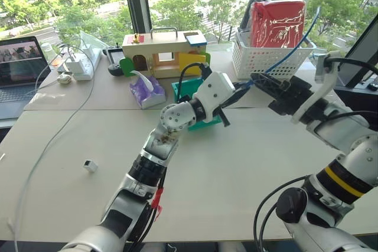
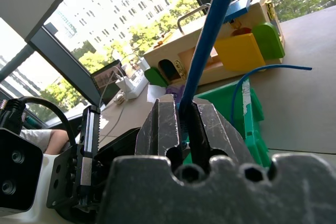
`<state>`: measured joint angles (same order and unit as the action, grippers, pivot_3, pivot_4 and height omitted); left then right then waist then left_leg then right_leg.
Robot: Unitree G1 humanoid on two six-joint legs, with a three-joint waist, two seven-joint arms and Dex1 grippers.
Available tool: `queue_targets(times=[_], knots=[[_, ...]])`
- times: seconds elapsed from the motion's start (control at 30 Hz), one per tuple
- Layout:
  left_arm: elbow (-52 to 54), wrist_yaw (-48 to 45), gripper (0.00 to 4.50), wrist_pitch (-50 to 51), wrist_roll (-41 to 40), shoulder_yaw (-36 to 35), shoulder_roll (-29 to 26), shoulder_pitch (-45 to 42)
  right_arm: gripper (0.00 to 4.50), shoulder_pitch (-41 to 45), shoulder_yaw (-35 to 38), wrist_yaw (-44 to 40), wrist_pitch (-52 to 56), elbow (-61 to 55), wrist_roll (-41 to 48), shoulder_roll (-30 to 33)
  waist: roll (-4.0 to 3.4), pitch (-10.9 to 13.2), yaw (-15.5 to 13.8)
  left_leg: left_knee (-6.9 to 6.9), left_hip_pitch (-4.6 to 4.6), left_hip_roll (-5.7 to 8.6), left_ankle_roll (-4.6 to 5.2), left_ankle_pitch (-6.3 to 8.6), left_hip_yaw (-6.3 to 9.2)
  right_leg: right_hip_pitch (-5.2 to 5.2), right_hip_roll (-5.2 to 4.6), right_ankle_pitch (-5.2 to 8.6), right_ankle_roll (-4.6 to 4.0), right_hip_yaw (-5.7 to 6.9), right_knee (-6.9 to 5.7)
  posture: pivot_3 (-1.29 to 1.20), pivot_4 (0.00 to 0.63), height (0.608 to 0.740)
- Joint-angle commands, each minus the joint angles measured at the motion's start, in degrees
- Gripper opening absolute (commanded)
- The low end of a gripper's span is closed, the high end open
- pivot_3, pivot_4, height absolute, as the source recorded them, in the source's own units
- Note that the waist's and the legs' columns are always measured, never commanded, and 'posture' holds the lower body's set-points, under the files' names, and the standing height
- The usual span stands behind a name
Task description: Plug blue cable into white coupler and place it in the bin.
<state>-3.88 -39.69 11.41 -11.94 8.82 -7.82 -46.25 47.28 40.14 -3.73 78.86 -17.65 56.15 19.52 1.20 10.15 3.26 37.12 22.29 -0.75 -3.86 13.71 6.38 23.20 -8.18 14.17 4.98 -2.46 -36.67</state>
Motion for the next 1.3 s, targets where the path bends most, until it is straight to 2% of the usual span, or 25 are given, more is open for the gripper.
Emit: queue_targets(times=[0.03, 0.07, 0.23, 0.33, 0.4, 0.53, 0.63, 0.7, 0.83, 0.97, 1.07, 1.3], knots=[[2.88, -1.43, 4.23, 2.0, -2.85, -5.84, -6.0, -0.9, 0.0, 1.48, -1.89, -1.17, -4.9, 1.41, 0.03, 2.37, -0.01, 0.0, 0.61, 0.0, -0.01, 0.0, 0.0, 0.0, 0.0, 0.01, 0.0, 0.0, 0.0, 0.0, 0.0, 0.0, 0.15, 0.74], [2.79, -1.23, 4.47, 2.54, -3.11, -7.43, -8.07, -0.89, 0.0, 1.55, -2.32, -1.34, -5.56, 2.08, 0.19, 2.82, -0.01, 0.01, 0.71, -0.01, -0.02, -0.01, 0.01, -0.01, 0.0, 0.01, 0.01, 0.0, 0.0, 0.0, -0.01, 0.0, 0.15, 0.74], [1.95, -0.85, 4.47, 4.98, -3.16, -15.8, -19.81, 2.44, 0.0, 2.12, -5.41, -2.88, -7.6, 3.91, 1.38, 3.52, -0.03, 0.02, 1.06, -0.04, -0.02, -0.01, 0.02, -0.01, 0.0, 0.04, 0.01, 0.0, 0.01, -0.01, -0.02, 0.0, 0.15, 0.74], [3.0, -5.04, 4.47, 6.06, -4.09, -16.8, -25.85, 7.36, 0.0, 1.49, -7.83, -4.72, -8.23, 3.68, 2.2, 3.77, -0.06, 0.01, 1.46, -0.16, -0.08, -0.02, 0.02, -0.02, 0.01, 0.04, 0.01, 0.0, 0.0, -0.01, -0.06, 0.0, 0.15, 0.74], [5.55, -8.15, 4.47, 8.43, -7.28, -18.34, -28.87, 10.81, 0.0, 1.24, -8.72, -5.4, -8.31, 3.63, 3.3, 3.4, -0.08, 0.03, 1.61, -0.21, -0.07, -0.02, 0.02, -0.02, 0.01, 0.04, 0.01, 0.0, 0.01, -0.01, -0.06, 0.0, 0.15, 0.74], [8.25, -9.97, 4.47, 12.82, -14.53, -27.9, -33.54, 16.96, 0.0, 0.5, -11.27, -7.41, -7.66, 3.57, 5.55, 3.11, -0.05, 0.06, 1.2, -0.18, 0.08, -0.03, 0.01, -0.02, 0.06, 0.06, 0.0, 0.0, 0.01, 0.04, 0.01, 0.0, 0.15, 0.74], [12.94, -17.92, 4.47, 10.52, -19.34, -36.35, -37.15, 28.84, 0.0, 0.25, -13.83, -10.33, -7.15, 4.28, 7.3, 3.54, -0.09, 0.07, 2.06, -0.23, 0.01, -0.05, 0.02, -0.01, 0.04, 0.1, 0.01, 0.01, 0.01, 0.03, -0.01, 0.0, 0.15, 0.74], [14.54, -24.44, 4.47, 6.87, -18.23, -38.78, -40.34, 38.15, 0.0, 0.21, -15.73, -12.14, -7.21, 5.02, 7.67, 4.03, -0.15, 0.11, 2.39, -0.33, -0.06, -0.06, 0.08, 0.02, 0.0, 0.09, 0.01, 0.01, 0.0, 0.02, -0.03, 0.0, 0.15, 0.74], [7.85, -30.92, 4.47, 4.37, -18.48, -44.31, -44.35, 46.56, 0.0, 0.33, -18.55, -15.1, -8.37, 6.53, 7.08, 4.79, -0.14, 0.15, 2.08, -0.37, -0.04, -0.09, 0.09, 0.02, -0.01, 0.14, 0.02, 0.05, -0.05, 0.03, 0.0, 0.0, 0.15, 0.74], [-5.38, -33.34, 4.47, -2.78, -13.5, -45.26, -49.22, 47.83, 0.0, 0.14, -19.69, -16.39, -9.69, 7.51, 6.25, 5.07, -0.15, 0.15, 1.06, -0.34, -0.07, -0.11, 0.08, 0.01, -0.01, 0.15, 0.03, 0.06, -0.07, 0.03, 0.04, 0.0, 0.15, 0.74], [-15.22, -34.52, 4.47, -6.95, -11.96, -44.73, -52.07, 45.62, 0.0, -0.41, -20.19, -16.87, -10.39, 7.64, 6.11, 5.15, -0.15, 0.15, 0.77, -0.33, -0.12, -0.11, 0.08, 0.01, -0.02, 0.16, 0.05, 0.06, -0.08, 0.01, 0.01, 0.0, 0.15, 0.74], [-27.13, -42.92, 4.47, -15.22, -8.15, -36.19, -53.2, 42.66, 0.0, -1.34, -20.46, -17.58, -11.14, 7.32, 6.27, 6.06, -0.16, 0.15, 0.76, -0.35, -0.03, -0.12, 0.09, 0.01, -0.02, 0.25, 0.05, 0.05, -0.08, 0.03, -0.07, 0.0, 0.15, 0.74]])
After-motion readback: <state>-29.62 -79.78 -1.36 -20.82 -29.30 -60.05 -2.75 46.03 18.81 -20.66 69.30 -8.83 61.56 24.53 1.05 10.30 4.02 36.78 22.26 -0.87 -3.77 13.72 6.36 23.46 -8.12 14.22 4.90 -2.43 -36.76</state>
